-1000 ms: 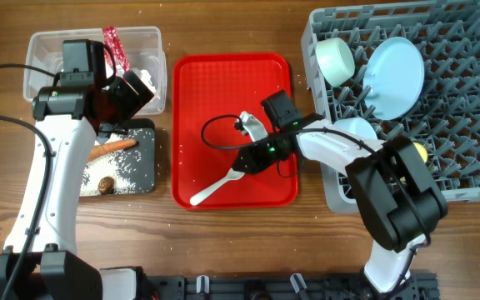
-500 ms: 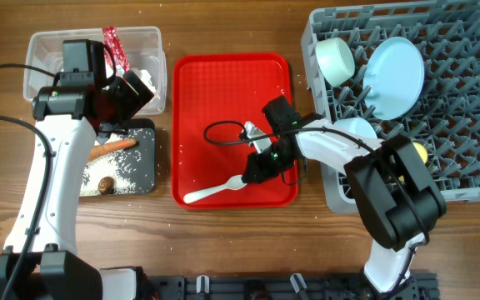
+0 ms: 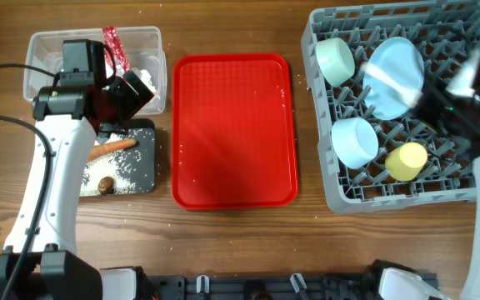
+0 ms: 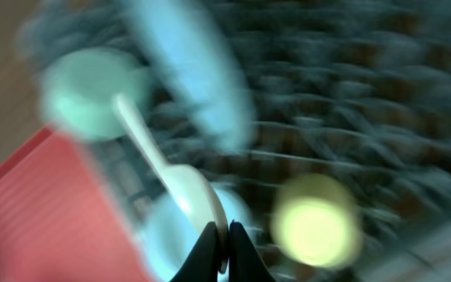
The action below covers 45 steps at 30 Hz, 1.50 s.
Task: Sort waste into correct bins and load items into the dishwasher rack
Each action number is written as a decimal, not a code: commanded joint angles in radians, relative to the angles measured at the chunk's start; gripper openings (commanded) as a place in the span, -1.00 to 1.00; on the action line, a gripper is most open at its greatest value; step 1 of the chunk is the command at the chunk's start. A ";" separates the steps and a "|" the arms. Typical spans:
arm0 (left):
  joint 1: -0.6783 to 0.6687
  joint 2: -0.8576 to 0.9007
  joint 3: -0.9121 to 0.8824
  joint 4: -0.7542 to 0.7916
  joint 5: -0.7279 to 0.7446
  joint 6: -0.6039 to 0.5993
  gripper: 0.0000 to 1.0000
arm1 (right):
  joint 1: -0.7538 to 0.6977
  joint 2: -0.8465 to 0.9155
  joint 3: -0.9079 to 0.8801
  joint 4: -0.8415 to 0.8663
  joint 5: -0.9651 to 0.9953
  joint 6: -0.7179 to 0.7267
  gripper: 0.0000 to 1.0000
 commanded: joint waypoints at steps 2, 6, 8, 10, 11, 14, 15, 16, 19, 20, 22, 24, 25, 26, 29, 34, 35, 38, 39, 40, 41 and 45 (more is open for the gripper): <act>0.003 -0.011 -0.003 0.003 -0.013 -0.010 1.00 | -0.126 -0.037 0.003 -0.060 0.241 0.161 -0.92; 0.003 -0.011 -0.003 0.003 -0.013 -0.010 1.00 | -0.130 -0.039 -0.001 -0.012 0.037 -0.051 -0.91; 0.003 -0.011 -0.003 0.003 -0.013 -0.010 1.00 | -0.130 -0.038 -0.001 -0.020 0.042 -0.074 -0.91; 0.003 -0.011 -0.003 0.003 -0.013 -0.010 1.00 | -0.131 -0.038 -0.001 -0.043 0.045 -0.100 -0.91; 0.003 -0.011 -0.003 0.003 -0.013 -0.010 1.00 | -0.131 -0.037 -0.001 -0.058 0.058 -0.104 -0.91; 0.003 -0.011 -0.003 0.003 -0.013 -0.010 1.00 | -0.131 -0.024 -0.001 -0.095 0.068 -0.129 -0.60; 0.003 -0.011 -0.003 0.003 -0.013 -0.010 1.00 | -0.131 -0.019 -0.001 -0.093 0.068 -0.129 -0.26; 0.003 -0.011 -0.003 0.003 -0.013 -0.010 1.00 | -0.131 -0.016 -0.001 -0.090 0.068 -0.129 -0.10; 0.003 -0.011 -0.003 0.003 -0.013 -0.010 1.00 | -0.130 -0.015 0.000 -0.065 0.061 -0.127 0.12; 0.003 -0.011 -0.003 0.003 -0.013 -0.010 1.00 | -0.130 -0.017 0.006 -0.064 0.027 -0.142 0.12; 0.003 -0.011 -0.003 0.003 -0.013 -0.010 1.00 | -0.129 -0.044 0.039 -0.066 -0.093 -0.208 0.11; 0.003 -0.011 -0.003 0.003 -0.013 -0.010 1.00 | -0.084 -0.136 0.062 -0.070 -0.170 -0.231 0.13; 0.003 -0.011 -0.003 0.003 -0.013 -0.010 1.00 | -0.050 -0.188 0.062 -0.076 -0.221 -0.231 0.18; 0.003 -0.011 -0.003 0.003 -0.013 -0.010 1.00 | -0.021 -0.223 0.062 -0.086 -0.267 -0.230 0.23; 0.003 -0.011 -0.003 0.003 -0.013 -0.010 1.00 | 0.037 -0.296 0.062 -0.141 -0.319 -0.112 1.00; 0.003 -0.011 -0.003 0.003 -0.013 -0.010 1.00 | 0.037 -0.310 0.062 -0.252 -0.253 -0.099 0.99; 0.003 -0.011 -0.003 0.003 -0.013 -0.010 1.00 | 0.037 -0.310 0.062 -0.244 -0.203 -0.099 1.00; 0.003 -0.011 -0.003 0.003 -0.013 -0.010 1.00 | 0.044 -0.322 0.043 -0.109 -0.166 -0.227 0.99; 0.003 -0.011 -0.003 0.003 -0.013 -0.010 1.00 | 0.047 -0.340 0.015 -0.036 -0.167 -0.257 1.00; 0.003 -0.011 -0.003 0.003 -0.013 -0.010 0.99 | 0.047 -0.382 -0.061 0.097 -0.167 -0.277 1.00; 0.003 -0.011 -0.003 0.003 -0.013 -0.010 1.00 | 0.047 -0.457 -0.195 0.266 -0.167 -0.275 1.00; 0.003 -0.011 -0.003 0.003 -0.013 -0.010 1.00 | 0.073 -0.793 -0.754 0.833 -0.115 -0.174 0.99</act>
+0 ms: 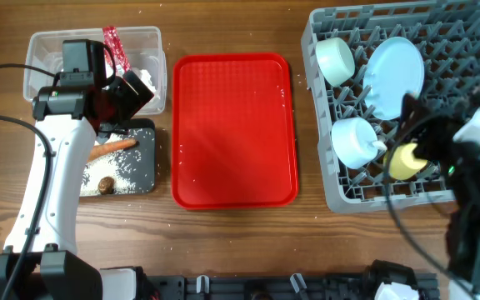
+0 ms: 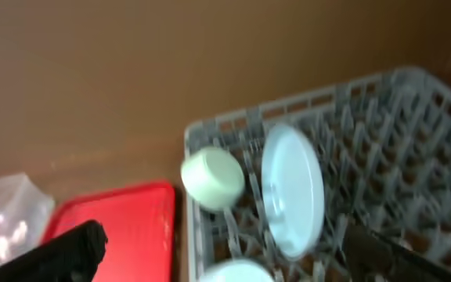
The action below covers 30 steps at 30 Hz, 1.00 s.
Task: Sort waste into correct bins and load items into the dishwasher rack
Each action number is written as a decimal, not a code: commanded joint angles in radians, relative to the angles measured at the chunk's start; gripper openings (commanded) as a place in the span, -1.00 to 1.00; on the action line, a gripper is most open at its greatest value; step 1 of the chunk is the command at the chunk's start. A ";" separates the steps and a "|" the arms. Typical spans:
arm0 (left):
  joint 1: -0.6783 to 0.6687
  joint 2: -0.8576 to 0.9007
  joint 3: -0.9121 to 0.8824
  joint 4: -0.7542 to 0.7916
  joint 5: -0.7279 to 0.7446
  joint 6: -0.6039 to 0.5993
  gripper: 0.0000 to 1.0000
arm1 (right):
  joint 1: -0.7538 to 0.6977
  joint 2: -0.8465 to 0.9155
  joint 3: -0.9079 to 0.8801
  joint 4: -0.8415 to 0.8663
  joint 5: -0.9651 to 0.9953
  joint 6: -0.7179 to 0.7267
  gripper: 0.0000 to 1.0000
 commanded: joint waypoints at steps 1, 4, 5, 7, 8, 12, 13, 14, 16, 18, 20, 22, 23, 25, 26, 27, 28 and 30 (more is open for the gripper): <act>0.003 -0.011 -0.003 0.002 -0.011 -0.010 1.00 | 0.039 -0.267 -0.415 0.337 0.089 0.098 1.00; 0.003 -0.011 -0.003 0.002 -0.011 -0.010 1.00 | 0.099 -0.503 -0.722 0.468 0.200 0.195 0.99; 0.003 -0.011 -0.003 0.002 -0.011 -0.010 1.00 | 0.118 -0.552 -0.790 0.492 0.203 0.194 1.00; 0.003 -0.011 -0.003 0.002 -0.011 -0.010 1.00 | 0.154 -0.633 -0.909 0.541 0.203 0.195 0.99; 0.003 -0.011 -0.003 0.002 -0.011 -0.010 1.00 | 0.166 -0.684 -0.963 0.557 0.203 0.195 0.99; 0.003 -0.011 -0.003 0.002 -0.011 -0.010 1.00 | 0.167 -0.738 -0.989 0.565 0.200 0.171 1.00; 0.003 -0.011 -0.003 0.002 -0.011 -0.010 1.00 | 0.167 -0.738 -0.989 0.564 0.199 0.171 1.00; 0.003 -0.011 -0.003 0.002 -0.011 -0.010 1.00 | 0.167 -0.737 -0.989 0.564 0.199 0.171 0.99; 0.003 -0.011 -0.003 0.002 -0.011 -0.010 1.00 | 0.167 -0.737 -0.989 0.564 0.199 0.171 1.00; 0.003 -0.011 -0.003 0.002 -0.011 -0.010 1.00 | 0.167 -0.735 -0.989 0.564 0.199 0.171 1.00; 0.003 -0.011 -0.003 0.002 -0.011 -0.010 1.00 | 0.167 -0.730 -0.989 0.564 0.199 0.171 0.99; 0.003 -0.011 -0.003 0.002 -0.011 -0.010 1.00 | 0.167 -0.730 -0.989 0.564 0.199 0.171 0.99; 0.003 -0.011 -0.003 0.002 -0.011 -0.010 1.00 | 0.167 -0.730 -0.989 0.564 0.199 0.171 0.99; 0.002 -0.011 -0.003 0.002 -0.011 -0.010 1.00 | 0.167 -0.730 -0.989 0.564 0.199 0.171 0.99; 0.004 -0.011 -0.003 0.002 -0.011 -0.010 1.00 | 0.167 -0.730 -0.990 0.564 0.199 0.171 0.99; 0.003 -0.011 -0.003 0.002 -0.011 -0.010 1.00 | 0.167 -0.730 -0.989 0.564 0.199 0.171 1.00; 0.004 -0.011 -0.003 0.002 -0.011 -0.010 1.00 | 0.167 -0.730 -0.989 0.564 0.199 0.171 0.99; 0.002 -0.030 -0.003 0.002 -0.011 -0.010 1.00 | 0.167 -0.730 -0.989 0.564 0.199 0.171 0.99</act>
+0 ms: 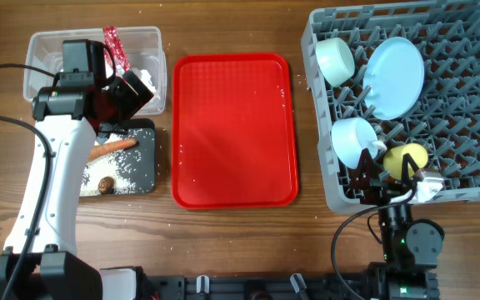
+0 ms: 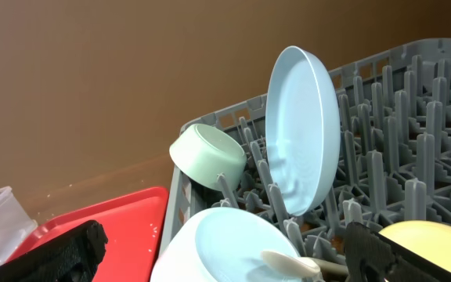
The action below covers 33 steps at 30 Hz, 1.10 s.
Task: Sort waste into correct bins and load items into the dishwasher rack
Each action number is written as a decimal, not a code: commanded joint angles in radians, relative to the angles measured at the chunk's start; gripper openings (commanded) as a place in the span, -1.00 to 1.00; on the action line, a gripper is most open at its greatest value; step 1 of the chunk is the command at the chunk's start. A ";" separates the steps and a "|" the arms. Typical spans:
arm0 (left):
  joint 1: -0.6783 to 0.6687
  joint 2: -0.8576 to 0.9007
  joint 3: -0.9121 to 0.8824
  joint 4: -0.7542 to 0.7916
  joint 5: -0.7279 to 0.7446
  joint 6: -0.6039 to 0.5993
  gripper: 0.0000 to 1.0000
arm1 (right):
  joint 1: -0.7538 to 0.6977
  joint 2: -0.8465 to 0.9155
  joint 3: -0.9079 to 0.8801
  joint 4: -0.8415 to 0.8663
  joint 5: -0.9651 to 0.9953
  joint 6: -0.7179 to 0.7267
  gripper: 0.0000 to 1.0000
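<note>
The grey dishwasher rack [image 1: 473,193] holds a green cup [image 1: 335,58], a standing blue plate [image 1: 394,75], a blue bowl [image 1: 352,140] and a yellow cup [image 1: 407,158]. A cream spoon [image 2: 296,265] lies with its end in the blue bowl [image 2: 225,243]. My right gripper [image 2: 221,262] is open at the rack's front edge, low, with nothing between its fingers. In the overhead view the right gripper [image 1: 383,177] sits just before the bowl. My left gripper [image 1: 133,92] hangs over the clear bin [image 1: 40,50]; its jaws do not show clearly.
A red tray [image 1: 233,129] lies in the middle with only crumbs on it. A black bin [image 1: 132,179] at the left holds a carrot [image 1: 111,147] and scraps. A red striped wrapper [image 1: 115,46] sticks up in the clear bin.
My right arm has moved from over the rack's front right back to the table's front edge. Its gripper stays open, now low at the rack's front. The left arm has not moved.
My right gripper was shut on the spoon above the rack. Then it was open and the spoon lay at the blue bowl. Now the arm is drawn back to the front edge, and the spoon rests in the bowl.
</note>
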 commanded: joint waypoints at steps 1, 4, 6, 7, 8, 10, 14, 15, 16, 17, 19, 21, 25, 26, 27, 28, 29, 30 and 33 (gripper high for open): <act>-0.008 -0.053 -0.002 0.002 -0.006 -0.010 1.00 | 0.004 -0.009 -0.001 0.002 0.017 -0.007 0.99; -0.023 -0.222 -0.008 -0.023 -0.026 0.002 1.00 | 0.004 -0.009 -0.001 0.002 0.017 -0.006 1.00; -0.022 -0.437 -0.118 0.053 -0.030 0.021 1.00 | 0.004 -0.009 -0.001 0.002 0.017 -0.006 0.99; -0.021 -0.569 -0.220 0.134 -0.050 0.021 0.99 | 0.004 -0.009 -0.001 0.002 0.017 -0.007 0.99; -0.016 -0.668 -0.303 0.209 -0.059 0.021 1.00 | 0.004 -0.009 -0.001 0.002 0.017 -0.006 0.99; 0.008 -0.933 -0.545 0.419 -0.060 0.021 1.00 | 0.004 -0.009 -0.001 0.002 0.017 -0.007 1.00; 0.027 -1.245 -0.893 0.690 -0.061 0.058 1.00 | 0.004 -0.009 -0.001 0.002 0.017 -0.006 1.00; 0.027 -1.304 -0.992 0.795 -0.061 0.074 1.00 | 0.004 -0.009 -0.001 0.002 0.017 -0.007 1.00; 0.027 -1.346 -1.075 0.880 -0.060 0.074 1.00 | 0.004 -0.009 -0.001 0.002 0.017 -0.006 0.99; 0.027 -1.375 -1.138 0.945 -0.050 0.074 1.00 | 0.004 -0.009 -0.001 0.002 0.017 -0.006 1.00; 0.027 -1.418 -1.224 1.005 -0.043 0.078 1.00 | 0.004 -0.009 -0.001 0.002 0.017 -0.007 0.99; 0.027 -1.464 -1.282 1.037 -0.001 0.190 1.00 | 0.004 -0.009 -0.001 0.002 0.017 -0.007 0.99; 0.027 -1.513 -1.323 0.977 0.016 0.284 1.00 | 0.004 -0.009 -0.001 0.002 0.017 -0.007 0.99; 0.027 -1.513 -1.323 0.960 0.016 0.284 1.00 | 0.004 -0.009 -0.001 0.002 0.017 -0.007 0.99; 0.027 -1.513 -1.323 0.931 0.016 0.284 1.00 | 0.004 -0.009 -0.001 0.002 0.017 -0.007 1.00; 0.027 -1.513 -1.323 0.892 0.013 0.284 1.00 | 0.004 -0.009 -0.001 0.002 0.017 -0.006 0.99; 0.027 -1.513 -1.323 0.857 0.006 0.293 1.00 | 0.004 -0.009 -0.001 0.002 0.017 -0.007 1.00; 0.027 -1.513 -1.322 0.858 0.006 0.310 1.00 | 0.004 -0.009 -0.001 0.002 0.017 -0.007 0.99; 0.027 -1.513 -1.322 0.859 0.006 0.306 1.00 | 0.004 -0.009 -0.001 0.002 0.017 -0.007 0.99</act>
